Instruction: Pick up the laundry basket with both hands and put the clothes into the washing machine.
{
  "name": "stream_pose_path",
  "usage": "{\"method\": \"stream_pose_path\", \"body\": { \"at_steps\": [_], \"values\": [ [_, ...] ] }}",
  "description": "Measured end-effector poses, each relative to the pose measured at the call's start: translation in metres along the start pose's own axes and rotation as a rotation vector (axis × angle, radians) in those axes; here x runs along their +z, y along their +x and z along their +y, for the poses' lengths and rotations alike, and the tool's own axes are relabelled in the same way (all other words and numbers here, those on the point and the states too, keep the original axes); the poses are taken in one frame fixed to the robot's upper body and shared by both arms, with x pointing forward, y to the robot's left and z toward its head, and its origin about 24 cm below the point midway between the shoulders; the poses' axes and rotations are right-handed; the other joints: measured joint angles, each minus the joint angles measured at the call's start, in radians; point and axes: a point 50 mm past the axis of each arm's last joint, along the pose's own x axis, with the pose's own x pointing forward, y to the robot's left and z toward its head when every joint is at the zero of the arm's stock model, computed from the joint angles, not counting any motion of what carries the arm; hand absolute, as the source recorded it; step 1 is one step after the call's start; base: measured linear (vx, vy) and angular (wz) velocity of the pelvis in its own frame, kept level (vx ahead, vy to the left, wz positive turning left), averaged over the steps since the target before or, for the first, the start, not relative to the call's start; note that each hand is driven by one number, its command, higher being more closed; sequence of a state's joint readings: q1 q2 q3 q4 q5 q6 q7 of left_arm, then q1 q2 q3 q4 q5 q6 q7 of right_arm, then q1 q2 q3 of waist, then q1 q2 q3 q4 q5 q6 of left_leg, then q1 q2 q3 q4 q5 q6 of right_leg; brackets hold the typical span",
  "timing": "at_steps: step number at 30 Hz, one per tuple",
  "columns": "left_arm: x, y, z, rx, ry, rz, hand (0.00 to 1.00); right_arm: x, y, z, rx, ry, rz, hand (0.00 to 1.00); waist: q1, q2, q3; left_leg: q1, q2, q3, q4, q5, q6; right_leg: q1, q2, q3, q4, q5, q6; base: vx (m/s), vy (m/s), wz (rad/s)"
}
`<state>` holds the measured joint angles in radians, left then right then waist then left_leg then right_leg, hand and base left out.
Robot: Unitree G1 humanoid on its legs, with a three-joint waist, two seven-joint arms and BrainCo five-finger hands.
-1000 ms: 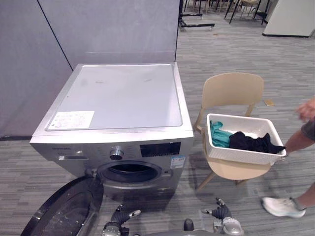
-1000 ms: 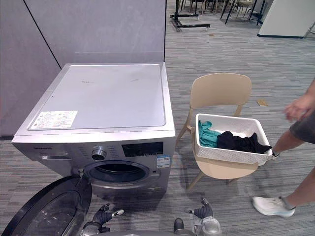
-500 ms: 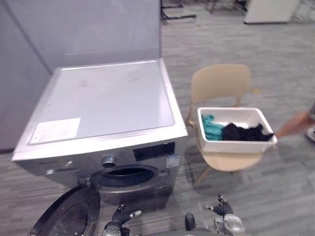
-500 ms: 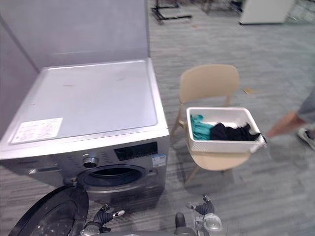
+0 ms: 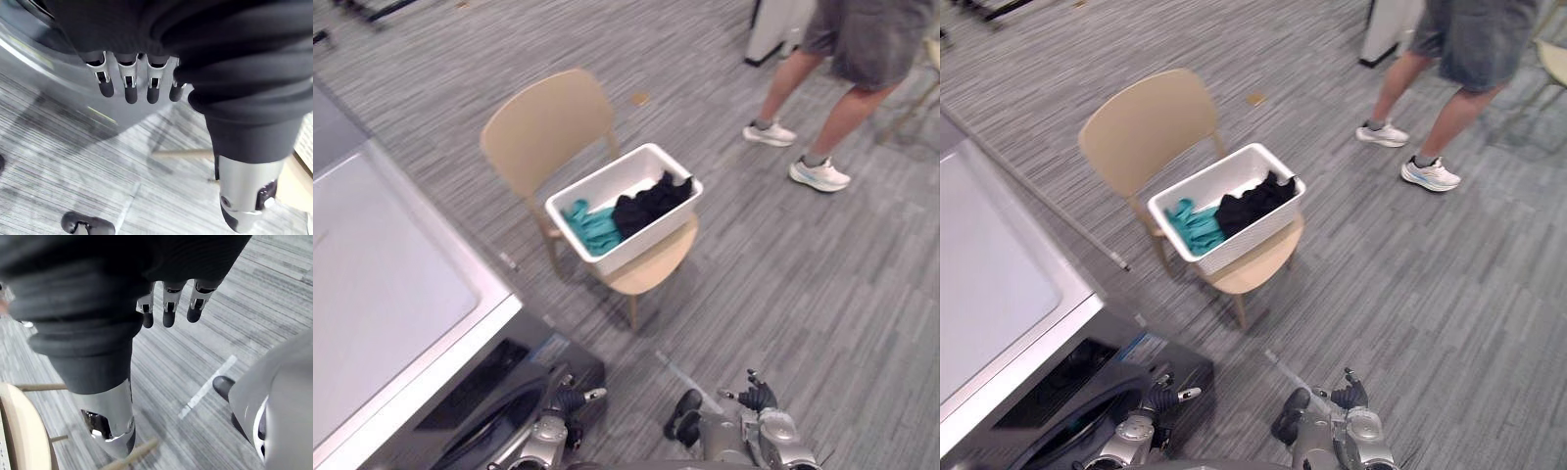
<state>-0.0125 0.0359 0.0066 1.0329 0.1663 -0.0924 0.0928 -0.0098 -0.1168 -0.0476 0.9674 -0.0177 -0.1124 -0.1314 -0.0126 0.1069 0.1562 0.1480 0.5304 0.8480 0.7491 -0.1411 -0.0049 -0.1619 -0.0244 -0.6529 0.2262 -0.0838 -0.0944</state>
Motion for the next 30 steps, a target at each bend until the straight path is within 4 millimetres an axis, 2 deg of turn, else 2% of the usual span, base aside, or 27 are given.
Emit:
{"method": "stream_pose_path", "body": {
  "at_steps": [1, 2, 3, 4, 6, 7, 8, 9, 10, 11, 12, 13, 14, 15, 16, 18, 19, 20, 21, 23, 24, 25, 26, 27, 28, 29, 30],
  "values": [
    [-0.006, -0.002, -0.001, 0.0, -0.012, 0.014, 0.0, 0.002, 0.0, 0.003, 0.014, -0.014, -0.007, 0.0, 0.009, 0.004, 0.006, -0.038, 0.055, -0.078, 0.136, 0.057, 0.105, 0.034, 0.037, 0.05, -0.031, -0.008, -0.012, 0.18, -0.059, -1.49],
    [-0.011, -0.004, -0.002, -0.001, -0.027, 0.03, 0.0, 0.003, 0.0, 0.008, 0.029, -0.023, -0.011, 0.0, 0.025, -0.002, 0.014, -0.134, 0.037, -0.243, 0.255, -0.017, 0.047, 0.055, 0.067, 0.116, -0.04, -0.017, -0.022, 0.25, -0.009, -1.65],
    [-0.012, -0.004, -0.001, 0.004, -0.051, 0.03, 0.0, 0.005, 0.001, 0.01, 0.033, -0.02, -0.015, 0.0, 0.03, -0.009, 0.022, -0.226, -0.032, -0.373, 0.289, -0.074, 0.001, 0.072, 0.072, 0.166, -0.044, -0.024, -0.024, 0.25, 0.02, -1.44],
    [-0.01, -0.004, 0.002, 0.013, -0.054, 0.019, 0.0, 0.005, 0.001, 0.01, 0.034, -0.022, -0.014, 0.0, 0.035, -0.018, 0.028, -0.264, -0.072, -0.424, 0.281, -0.096, -0.012, 0.086, 0.073, 0.194, -0.051, -0.025, -0.023, 0.28, 0.049, -1.35],
    [-0.005, -0.003, 0.01, 0.039, -0.071, -0.009, 0.0, 0.005, 0.001, 0.015, 0.044, -0.014, -0.007, 0.0, 0.056, -0.041, 0.041, -0.347, -0.186, -0.502, 0.146, -0.118, -0.018, 0.132, 0.072, 0.286, -0.079, -0.027, -0.011, 0.29, 0.094, -1.32],
    [-0.004, -0.003, 0.01, 0.039, -0.078, -0.016, 0.0, 0.005, 0.001, 0.015, 0.043, -0.012, -0.007, 0.0, 0.055, -0.039, 0.04, -0.379, -0.235, -0.534, 0.042, -0.116, -0.021, 0.146, 0.07, 0.318, -0.093, -0.027, 0.001, 0.21, 0.094, -0.93],
    [-0.003, -0.003, 0.009, 0.039, -0.081, -0.021, 0.0, 0.005, 0.001, 0.015, 0.041, -0.009, -0.007, 0.0, 0.056, -0.038, 0.04, -0.397, -0.262, -0.55, -0.038, -0.114, -0.025, 0.153, 0.066, 0.334, -0.098, -0.03, 0.008, 0.29, 0.157, -0.77],
    [-0.001, -0.003, 0.008, 0.037, -0.084, -0.03, 0.0, 0.005, 0.001, 0.014, 0.038, -0.008, -0.007, 0.0, 0.056, -0.042, 0.041, -0.418, -0.321, -0.556, -0.215, -0.095, -0.053, 0.167, 0.05, 0.36, -0.115, -0.034, 0.03, 0.34, 0.179, -0.53],
    [0.001, -0.003, 0.008, 0.036, -0.085, -0.036, 0.0, 0.006, 0.002, 0.013, 0.036, -0.009, -0.007, 0.0, 0.056, -0.044, 0.042, -0.432, -0.361, -0.545, -0.335, -0.058, -0.066, 0.188, 0.035, 0.372, -0.132, -0.039, 0.046, 0.42, 0.22, -0.46],
    [0.002, -0.002, 0.008, 0.038, -0.09, -0.041, 0.0, 0.005, 0.001, 0.014, 0.038, -0.009, -0.006, 0.0, 0.066, -0.053, 0.042, -0.418, -0.396, -0.542, -0.406, 0.019, -0.054, 0.209, 0.018, 0.383, -0.154, -0.032, 0.08, 0.32, 0.153, -0.31],
    [0.001, -0.003, 0.008, 0.038, -0.09, -0.039, 0.0, 0.005, 0.001, 0.014, 0.039, -0.01, -0.006, 0.0, 0.076, -0.057, 0.037, -0.403, -0.414, -0.541, -0.439, 0.06, -0.028, 0.222, 0.01, 0.395, -0.165, -0.026, 0.097, 0.36, 0.156, -0.27],
    [0.002, -0.002, 0.009, 0.041, -0.09, -0.041, 0.0, 0.01, 0.002, 0.018, 0.051, -0.014, -0.019, 0.0, 0.081, -0.07, 0.024, -0.385, -0.446, -0.539, -0.451, 0.055, 0.031, 0.235, -0.019, 0.41, -0.186, -0.031, 0.131, 0.54, 0.248, -0.06],
    [0.002, -0.002, 0.009, 0.043, -0.103, -0.041, 0.0, 0.011, 0.003, 0.023, 0.066, -0.025, -0.02, 0.0, 0.08, -0.076, 0.024, -0.393, -0.452, -0.54, -0.412, 0.018, 0.069, 0.24, -0.032, 0.404, -0.164, -0.04, 0.16, 0.54, 0.256, 0.06],
    [0.002, -0.002, 0.008, 0.043, -0.11, -0.041, 0.0, 0.012, 0.004, 0.024, 0.07, -0.03, -0.019, 0.0, 0.085, -0.077, 0.025, -0.384, -0.452, -0.54, -0.403, 0.001, 0.068, 0.232, -0.041, 0.403, -0.118, -0.051, 0.178, 0.5, 0.272, 0.28],
    [0.001, -0.002, 0.008, 0.045, -0.119, -0.032, 0.0, 0.017, 0.005, 0.029, 0.084, -0.024, -0.021, 0.0, 0.082, -0.076, 0.026, -0.338, -0.466, -0.554, -0.411, -0.016, 0.078, 0.188, -0.072, 0.39, 0.069, -0.068, 0.206, 0.4, 0.225, 0.48],
    [0.0, -0.003, 0.005, 0.021, -0.084, -0.024, 0.0, 0.016, 0.004, 0.033, 0.091, -0.02, -0.018, 0.0, 0.075, -0.08, 0.027, -0.234, -0.51, -0.617, -0.466, -0.03, 0.098, 0.096, -0.151, 0.373, 0.441, -0.004, 0.304, 0.45, 0.216, 1.0],
    [0.0, -0.003, 0.001, 0.002, -0.06, -0.021, 0.0, 0.017, 0.004, 0.033, 0.093, -0.019, -0.02, 0.0, 0.068, -0.084, 0.028, -0.191, -0.534, -0.666, -0.49, -0.04, 0.106, 0.055, -0.183, 0.372, 0.581, -0.032, 0.283, 0.35, 0.103, 1.19],
    [0.0, -0.003, 0.0, -0.001, -0.054, -0.021, 0.0, 0.018, 0.005, 0.033, 0.093, -0.019, -0.024, 0.0, 0.062, -0.087, 0.029, -0.176, -0.544, -0.695, -0.501, -0.04, 0.107, 0.041, -0.193, 0.369, 0.629, -0.054, 0.263, 0.35, 0.034, 1.72],
    [0.0, -0.003, -0.001, 0.0, -0.05, -0.018, 0.0, 0.022, 0.006, 0.032, 0.088, -0.019, -0.036, 0.0, 0.053, -0.08, 0.032, -0.129, -0.552, -0.771, -0.538, -0.039, 0.106, 0.021, -0.203, 0.35, 0.638, -0.117, 0.206, 0.42, -0.01, 1.49],
    [0.0, -0.003, -0.001, 0.006, -0.052, -0.021, 0.0, 0.024, 0.006, 0.031, 0.088, -0.02, -0.048, 0.0, 0.056, -0.074, 0.035, -0.112, -0.552, -0.856, -0.548, -0.039, 0.104, 0.008, -0.187, 0.34, 0.538, -0.148, 0.193, 0.39, -0.087, 1.73],
    [0.002, -0.002, 0.0, 0.019, -0.054, -0.025, 0.0, 0.028, 0.007, 0.029, 0.084, -0.021, -0.066, 0.0, 0.056, -0.07, 0.037, -0.111, -0.552, -0.944, -0.546, -0.038, 0.101, -0.008, -0.152, 0.405, 0.385, -0.162, 0.195, 0.3, -0.15, 1.87],
    [0.003, -0.002, 0.0, 0.017, -0.053, -0.028, 0.0, 0.029, 0.008, 0.027, 0.08, -0.023, -0.072, 0.0, 0.056, -0.067, 0.037, -0.112, -0.552, -0.987, -0.546, -0.038, 0.088, -0.016, -0.13, 0.456, 0.317, -0.16, 0.199, 0.34, -0.228, 2.34],
    [0.008, -0.001, -0.002, 0.011, -0.045, -0.041, 0.0, 0.03, 0.008, 0.022, 0.067, -0.026, -0.079, 0.0, 0.056, -0.067, 0.038, -0.12, -0.563, -1.073, -0.539, -0.042, 0.059, -0.016, -0.091, 0.595, 0.18, -0.145, 0.22, 0.22, -0.193, 1.78],
    [0.01, 0.0, -0.002, 0.009, -0.041, -0.046, 0.0, 0.028, 0.008, 0.02, 0.061, -0.023, -0.076, 0.0, 0.056, -0.073, 0.036, -0.123, -0.572, -1.101, -0.536, -0.047, 0.049, -0.015, -0.088, 0.647, 0.128, -0.129, 0.234, 0.32, -0.374, 2.58],
    [0.016, 0.002, 0.0, 0.01, -0.03, -0.06, 0.0, 0.021, 0.006, 0.019, 0.049, -0.001, -0.057, 0.0, 0.056, -0.101, 0.04, -0.137, -0.616, -1.189, -0.512, -0.07, 0.015, -0.005, -0.113, 0.711, 0.019, -0.021, 0.224, 0.25, -0.348, 1.97],
    [0.016, 0.002, -0.005, 0.003, -0.036, -0.056, 0.0, 0.02, 0.006, 0.017, 0.045, -0.004, -0.052, 0.0, 0.056, -0.082, 0.039, -0.145, -0.609, -1.223, -0.5, -0.078, -0.002, 0.009, -0.113, 0.675, 0.032, -0.014, 0.218, 0.23, -0.344, 2.06],
    [0.017, 0.001, -0.013, -0.017, -0.049, -0.063, 0.0, 0.021, 0.008, 0.011, 0.03, -0.007, -0.054, 0.0, 0.069, -0.058, 0.025, -0.173, -0.584, -1.245, -0.496, -0.067, -0.024, 0.018, -0.107, 0.63, 0.022, -0.004, 0.211, 0.13, -0.219, 1.29]
  ]
}}
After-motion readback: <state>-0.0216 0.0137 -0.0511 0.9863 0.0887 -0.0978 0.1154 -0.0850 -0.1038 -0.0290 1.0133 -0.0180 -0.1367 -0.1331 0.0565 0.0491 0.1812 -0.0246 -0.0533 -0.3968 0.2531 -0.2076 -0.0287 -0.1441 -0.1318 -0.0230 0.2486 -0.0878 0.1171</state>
